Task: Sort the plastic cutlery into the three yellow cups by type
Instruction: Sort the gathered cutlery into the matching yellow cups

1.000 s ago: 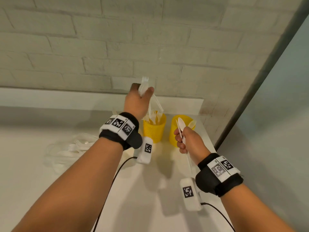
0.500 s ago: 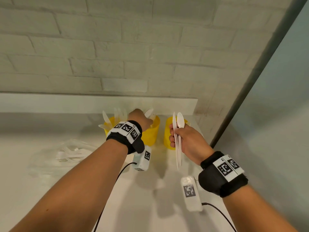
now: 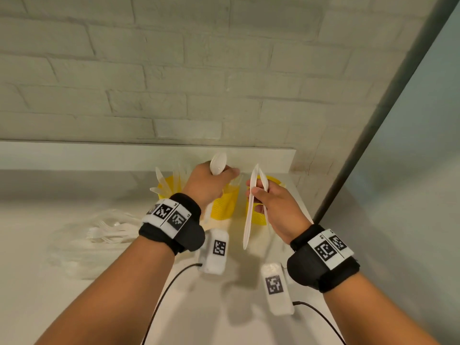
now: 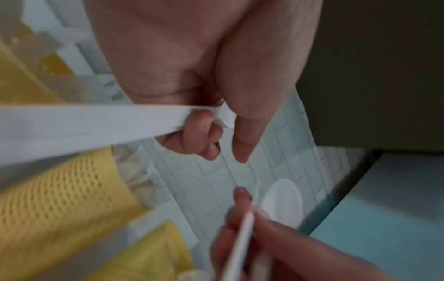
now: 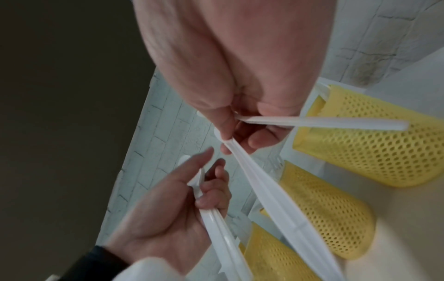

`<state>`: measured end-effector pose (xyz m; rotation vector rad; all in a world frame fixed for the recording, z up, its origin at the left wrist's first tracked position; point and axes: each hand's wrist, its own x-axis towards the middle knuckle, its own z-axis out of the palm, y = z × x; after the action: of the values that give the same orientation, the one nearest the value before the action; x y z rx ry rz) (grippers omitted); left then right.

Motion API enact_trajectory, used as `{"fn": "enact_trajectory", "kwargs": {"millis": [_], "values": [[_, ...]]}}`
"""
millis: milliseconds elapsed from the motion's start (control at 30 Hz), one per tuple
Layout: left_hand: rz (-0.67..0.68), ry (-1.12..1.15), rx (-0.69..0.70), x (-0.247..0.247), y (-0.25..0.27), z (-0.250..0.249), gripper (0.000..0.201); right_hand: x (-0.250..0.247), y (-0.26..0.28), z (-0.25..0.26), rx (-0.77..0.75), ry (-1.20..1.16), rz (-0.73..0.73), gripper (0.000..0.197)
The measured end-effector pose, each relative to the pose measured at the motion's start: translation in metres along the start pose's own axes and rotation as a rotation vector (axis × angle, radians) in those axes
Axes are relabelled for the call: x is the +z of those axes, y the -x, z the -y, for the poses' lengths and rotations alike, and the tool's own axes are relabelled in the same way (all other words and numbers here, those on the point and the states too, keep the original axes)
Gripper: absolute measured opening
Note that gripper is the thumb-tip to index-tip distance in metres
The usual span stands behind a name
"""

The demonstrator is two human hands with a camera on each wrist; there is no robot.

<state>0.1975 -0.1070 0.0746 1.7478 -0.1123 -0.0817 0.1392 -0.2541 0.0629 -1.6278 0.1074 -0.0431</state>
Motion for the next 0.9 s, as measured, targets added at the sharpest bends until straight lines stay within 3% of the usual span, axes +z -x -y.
{"fn": "enact_trajectory", "kwargs": {"millis": [133, 267, 433, 533, 667, 900], "values": [[0.161, 0.207, -0.030, 0.012, 0.027, -0.001, 0.027, 0.007, -0.001, 0.000, -0.048, 0.140, 0.022, 0.025], [0.032, 0.031, 0.154, 0.023, 0.035, 0.009, 0.037, 0.013, 0.000, -0.004, -0.101, 0.269, 0.043, 0.026], [-0.023, 0.140, 0.114, 0.027, 0.032, 0.013, 0.021, 0.012, 0.003, -0.008, -0.171, 0.395, 0.006, 0.011], [-0.026, 0.220, 0.054, 0.024, 0.032, 0.011, 0.020, 0.013, 0.005, -0.007, -0.136, 0.294, 0.012, 0.015], [0.065, 0.305, -0.053, 0.017, 0.032, 0.006, 0.014, 0.016, 0.011, -0.004, -0.114, 0.127, 0.008, 0.025], [0.167, 0.343, -0.050, 0.019, 0.040, 0.008, 0.022, 0.028, 0.011, -0.004, -0.193, 0.012, -0.039, 0.023]]}}
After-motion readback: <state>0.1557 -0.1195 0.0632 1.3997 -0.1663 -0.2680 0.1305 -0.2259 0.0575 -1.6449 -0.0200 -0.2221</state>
